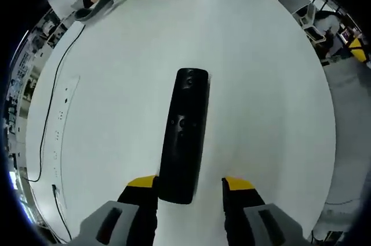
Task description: Press the specified remote control buttons in sequence, fully releasing each button before pressing the next.
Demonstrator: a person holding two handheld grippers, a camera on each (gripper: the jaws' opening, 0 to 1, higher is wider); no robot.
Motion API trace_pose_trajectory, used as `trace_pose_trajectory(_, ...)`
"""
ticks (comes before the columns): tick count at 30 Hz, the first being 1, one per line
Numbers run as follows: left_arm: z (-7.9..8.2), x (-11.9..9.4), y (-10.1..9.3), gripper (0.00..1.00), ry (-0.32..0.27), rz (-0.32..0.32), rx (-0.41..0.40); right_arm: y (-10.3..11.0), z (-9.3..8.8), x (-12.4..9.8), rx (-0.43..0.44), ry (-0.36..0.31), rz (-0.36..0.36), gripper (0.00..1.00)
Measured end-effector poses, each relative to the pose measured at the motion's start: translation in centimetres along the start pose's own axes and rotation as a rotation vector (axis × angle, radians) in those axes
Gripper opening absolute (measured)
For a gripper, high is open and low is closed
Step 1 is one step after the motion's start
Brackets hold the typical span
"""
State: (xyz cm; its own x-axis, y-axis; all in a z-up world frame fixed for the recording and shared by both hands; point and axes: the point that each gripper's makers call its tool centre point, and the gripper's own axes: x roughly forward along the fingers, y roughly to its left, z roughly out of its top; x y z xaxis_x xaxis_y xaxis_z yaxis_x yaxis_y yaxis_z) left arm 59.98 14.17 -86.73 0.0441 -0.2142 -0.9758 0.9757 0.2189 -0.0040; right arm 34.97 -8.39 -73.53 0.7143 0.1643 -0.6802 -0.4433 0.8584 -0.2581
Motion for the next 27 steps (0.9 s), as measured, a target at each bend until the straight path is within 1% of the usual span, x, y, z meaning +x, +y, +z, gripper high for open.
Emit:
trace_pose_trajectory(4, 0.02, -0.14, -0.29, 0.43, 0.009, -0.006, 0.026, 0.01, 0.0, -0.04, -0.004, -0.001, -0.002, 0.0)
trace_pose_trajectory(7, 0.0, -0.3, -0.42, 0.4, 0.01, -0.007, 0.039, -0.16, 0.04, -0.06, 0.003, -0.004, -0.006, 0.0)
trace_pose_trajectory(11, 0.2, -0.27, -0.32, 0.33, 0.01, -0.002, 0.044, -0.23, 0.09, -0.07, 0.003, -0.007, -0.008, 0.0)
trace_pose_trajectory(15, 0.3, -0.23, -0.65, 0.24, 0.039, 0.004, 0.063, -0.29, 0.19, -0.09, 0.003, -0.013, -0.009, 0.0)
trace_pose_trajectory(19, 0.22, -0.24, -0.57, 0.23, 0.058, 0.017, 0.064, -0.17, 0.24, -0.12, -0.002, -0.014, -0.006, 0.0)
trace_pose_trajectory(23, 0.17, -0.27, -0.83, 0.23, 0.061, 0.034, 0.078, -0.17, 0.29, -0.13, -0.007, -0.016, -0.008, 0.0)
trace_pose_trajectory(27, 0.21, -0.16, -0.76, 0.23, 0.078, 0.053, 0.059, -0.35, 0.33, -0.15, 0.004, -0.019, -0.012, 0.0)
